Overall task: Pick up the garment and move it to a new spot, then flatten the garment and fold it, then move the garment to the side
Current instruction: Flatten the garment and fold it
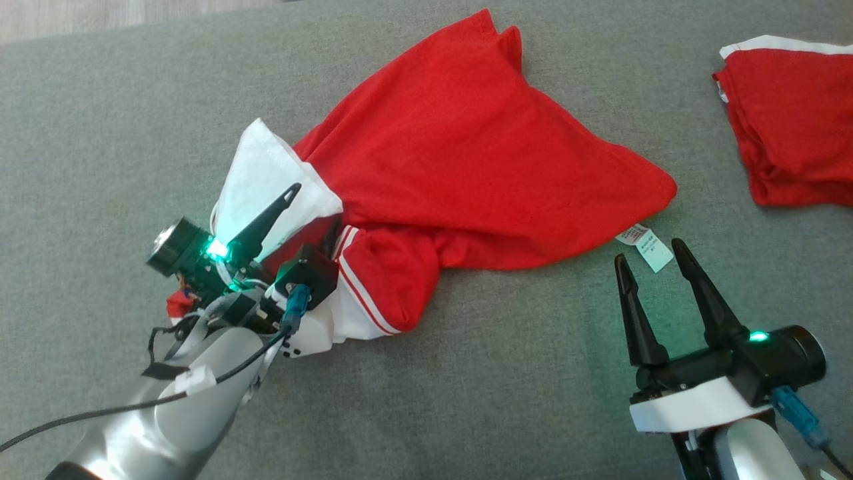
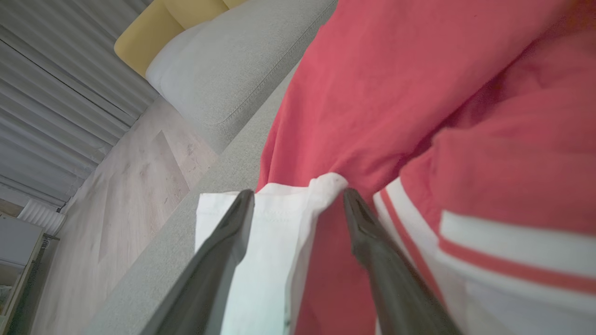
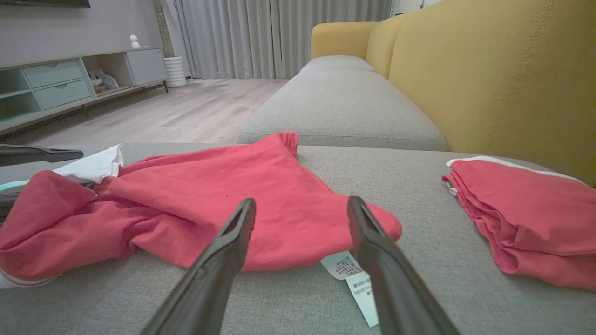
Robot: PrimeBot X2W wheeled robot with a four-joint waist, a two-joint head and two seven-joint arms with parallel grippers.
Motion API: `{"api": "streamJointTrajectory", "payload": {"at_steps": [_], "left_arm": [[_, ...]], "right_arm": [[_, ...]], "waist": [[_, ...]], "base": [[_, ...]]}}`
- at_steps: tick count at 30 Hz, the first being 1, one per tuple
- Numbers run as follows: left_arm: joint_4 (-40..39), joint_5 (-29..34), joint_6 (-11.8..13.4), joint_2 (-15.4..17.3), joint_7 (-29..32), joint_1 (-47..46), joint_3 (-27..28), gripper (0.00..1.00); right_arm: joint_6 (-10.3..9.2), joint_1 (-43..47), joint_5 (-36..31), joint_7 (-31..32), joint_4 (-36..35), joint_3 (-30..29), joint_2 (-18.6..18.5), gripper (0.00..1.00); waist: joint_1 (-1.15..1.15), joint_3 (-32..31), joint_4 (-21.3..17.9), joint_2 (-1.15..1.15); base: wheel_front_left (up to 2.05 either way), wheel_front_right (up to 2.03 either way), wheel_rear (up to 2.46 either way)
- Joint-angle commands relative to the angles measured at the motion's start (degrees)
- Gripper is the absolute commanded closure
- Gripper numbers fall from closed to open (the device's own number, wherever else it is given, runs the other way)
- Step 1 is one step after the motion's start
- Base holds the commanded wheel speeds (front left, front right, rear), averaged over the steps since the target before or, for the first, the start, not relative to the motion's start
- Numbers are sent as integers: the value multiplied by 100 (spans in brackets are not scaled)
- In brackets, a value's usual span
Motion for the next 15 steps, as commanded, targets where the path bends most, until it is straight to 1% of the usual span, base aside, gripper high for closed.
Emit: {"api": "streamJointTrajectory", "payload": {"at_steps": [1,6,7,8,10,11,12,13,14,15], "left_arm": [[-160,-38,65,140,-47,-302,195,0],[-197,-67,63,115,-58,-315,155,0],[-197,-79,52,116,-52,-315,146,4],[-198,-85,46,117,-54,-318,137,18],[-187,-114,16,116,-47,-318,119,51],[-174,-129,2,117,-39,-319,112,59],[-140,-185,-52,116,-9,-321,103,78],[-125,-203,-67,118,-3,-326,100,84],[-113,-213,-75,122,-2,-333,97,95],[-100,-226,-86,126,5,-339,93,100]], "right_arm": [[-5,21,-13,-22,-160,146,-34,0],[-5,33,-24,-22,-159,158,-53,0],[-5,34,-26,-22,-158,162,-56,0],[-5,35,-27,-22,-158,164,-57,0],[-5,33,-28,-22,-155,168,-58,0],[-5,31,-27,-22,-153,172,-58,0],[-5,23,-22,-22,-152,178,-58,0],[-5,18,-19,-22,-152,179,-57,0],[-5,14,-16,-22,-152,179,-57,0],[-5,9,-14,-22,-153,177,-56,0]], "waist": [[0,5,8,0],[0,8,33,0],[0,8,36,0],[0,10,39,0],[0,16,41,0],[0,22,41,0],[0,39,38,0],[0,48,37,0],[0,57,34,0],[0,68,31,0]], "base": [[0,0,0],[0,0,0],[0,0,0],[0,0,0],[0,0,0],[0,0,0],[0,0,0],[0,0,0],[0,0,0],[0,0,0]]}}
